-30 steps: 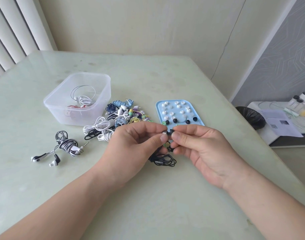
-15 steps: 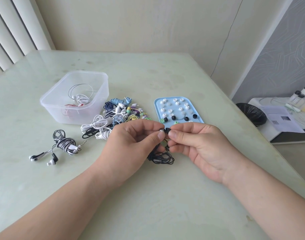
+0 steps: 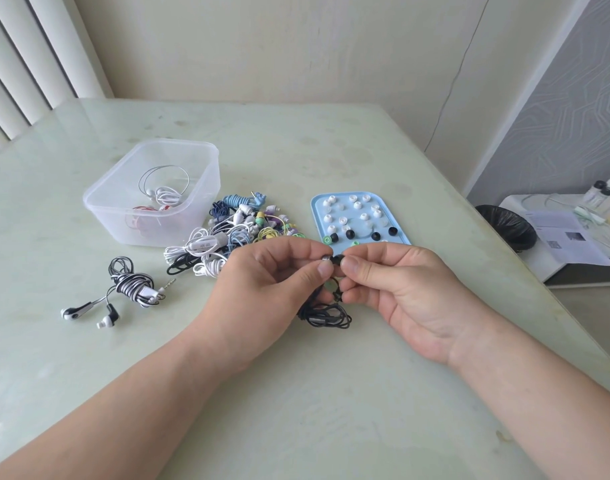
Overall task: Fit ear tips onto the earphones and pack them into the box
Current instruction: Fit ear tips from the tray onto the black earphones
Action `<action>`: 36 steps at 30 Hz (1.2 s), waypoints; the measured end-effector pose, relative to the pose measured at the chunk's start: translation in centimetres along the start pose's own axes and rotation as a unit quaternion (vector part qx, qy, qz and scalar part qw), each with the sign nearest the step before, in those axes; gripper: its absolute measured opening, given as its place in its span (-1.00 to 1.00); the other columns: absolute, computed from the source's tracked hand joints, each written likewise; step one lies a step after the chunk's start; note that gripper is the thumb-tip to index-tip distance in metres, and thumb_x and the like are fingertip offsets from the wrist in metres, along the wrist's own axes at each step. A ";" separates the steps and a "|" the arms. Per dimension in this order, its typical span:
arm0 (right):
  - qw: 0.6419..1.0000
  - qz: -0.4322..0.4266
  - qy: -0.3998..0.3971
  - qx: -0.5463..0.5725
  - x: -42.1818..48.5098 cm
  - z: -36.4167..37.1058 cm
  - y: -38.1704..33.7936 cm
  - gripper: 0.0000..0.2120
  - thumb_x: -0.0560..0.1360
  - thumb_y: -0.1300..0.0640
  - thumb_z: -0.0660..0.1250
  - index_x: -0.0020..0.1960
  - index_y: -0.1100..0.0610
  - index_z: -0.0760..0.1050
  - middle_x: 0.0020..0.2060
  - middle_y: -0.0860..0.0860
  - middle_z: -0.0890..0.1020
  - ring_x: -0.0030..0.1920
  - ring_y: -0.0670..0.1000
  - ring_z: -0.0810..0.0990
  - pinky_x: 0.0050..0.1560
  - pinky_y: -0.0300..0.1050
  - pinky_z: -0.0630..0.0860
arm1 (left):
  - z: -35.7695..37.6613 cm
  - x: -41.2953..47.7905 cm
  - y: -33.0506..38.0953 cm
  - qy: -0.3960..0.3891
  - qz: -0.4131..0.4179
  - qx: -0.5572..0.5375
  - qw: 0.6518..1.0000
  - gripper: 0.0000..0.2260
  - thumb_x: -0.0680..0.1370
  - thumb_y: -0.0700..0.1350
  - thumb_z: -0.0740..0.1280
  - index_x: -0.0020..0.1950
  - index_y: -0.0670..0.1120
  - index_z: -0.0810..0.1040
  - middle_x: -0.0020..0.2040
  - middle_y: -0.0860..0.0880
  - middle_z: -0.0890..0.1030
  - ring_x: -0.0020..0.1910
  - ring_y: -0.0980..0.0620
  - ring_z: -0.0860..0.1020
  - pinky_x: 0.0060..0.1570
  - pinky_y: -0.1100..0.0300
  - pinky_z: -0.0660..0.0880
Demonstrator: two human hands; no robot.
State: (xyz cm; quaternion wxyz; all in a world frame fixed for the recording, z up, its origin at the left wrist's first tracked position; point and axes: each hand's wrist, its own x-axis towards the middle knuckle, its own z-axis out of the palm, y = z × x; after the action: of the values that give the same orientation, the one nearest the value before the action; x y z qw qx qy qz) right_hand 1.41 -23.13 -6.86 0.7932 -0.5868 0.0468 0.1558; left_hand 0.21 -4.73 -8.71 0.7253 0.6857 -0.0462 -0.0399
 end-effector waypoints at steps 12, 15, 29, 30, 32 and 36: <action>0.999 -0.033 0.023 -0.034 0.0 0.5 0.8 -0.93 0.40 0.31 0.49 -0.12 0.24 0.66 -0.27 0.14 0.67 -0.27 0.02 0.64 -0.23 -0.19 0.62 | 0.3 0.0 -0.2 0.014 0.015 0.013 1.000 -0.95 0.59 -0.25 0.43 0.01 -0.15 0.68 -0.12 -0.12 0.75 -0.22 -0.03 0.71 -0.08 0.11 0.68; 0.998 -0.043 0.031 -0.043 0.0 0.5 1.0 -0.95 0.45 0.34 0.46 -0.10 0.24 0.67 -0.27 0.14 0.68 -0.25 0.05 0.65 -0.22 -0.17 0.61 | 0.3 0.0 -0.2 0.004 0.020 0.002 1.000 -0.94 0.60 -0.27 0.41 -0.01 -0.16 0.68 -0.13 -0.12 0.75 -0.23 -0.03 0.71 -0.11 0.14 0.67; 0.996 -0.081 0.020 -0.043 0.2 0.1 1.3 -0.87 0.46 0.31 0.46 -0.01 0.31 0.66 -0.18 0.24 0.69 -0.20 0.14 0.66 -0.20 -0.12 0.61 | 0.2 -0.1 0.0 0.002 0.027 -0.016 1.000 -0.94 0.58 -0.31 0.42 -0.01 -0.19 0.68 -0.15 -0.11 0.76 -0.22 0.00 0.73 -0.15 0.25 0.63; 0.996 -0.082 0.018 -0.041 0.2 0.1 1.2 -0.88 0.47 0.31 0.45 -0.01 0.31 0.67 -0.18 0.24 0.69 -0.19 0.16 0.66 -0.19 -0.11 0.62 | 0.2 -0.1 0.0 0.005 0.024 -0.016 1.000 -0.93 0.58 -0.30 0.42 0.00 -0.18 0.69 -0.13 -0.11 0.76 -0.21 -0.02 0.73 -0.14 0.24 0.64; 0.996 -0.079 0.015 -0.037 0.1 0.1 1.2 -0.91 0.48 0.31 0.44 -0.03 0.30 0.67 -0.19 0.25 0.69 -0.19 0.17 0.66 -0.18 -0.10 0.62 | 0.1 0.0 -0.1 0.009 0.019 -0.019 1.000 -0.91 0.57 -0.30 0.43 0.04 -0.17 0.68 -0.11 -0.11 0.76 -0.20 -0.04 0.74 -0.13 0.20 0.65; 0.996 -0.077 0.016 -0.047 0.0 0.1 1.1 -0.95 0.49 0.32 0.45 -0.07 0.28 0.68 -0.19 0.23 0.70 -0.22 0.11 0.65 -0.20 -0.12 0.62 | 0.0 0.0 -0.3 0.005 0.021 -0.027 0.999 -0.73 0.57 -0.29 0.43 0.25 -0.11 0.61 -0.10 -0.19 0.73 -0.16 -0.06 0.74 -0.07 0.15 0.64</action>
State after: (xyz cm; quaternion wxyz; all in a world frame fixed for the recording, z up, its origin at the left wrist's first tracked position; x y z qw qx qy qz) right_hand 1.05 -22.78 -7.86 0.7738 -0.6274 0.0071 0.0865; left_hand 0.24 -4.70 -9.00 0.7441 0.6653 -0.0560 -0.0230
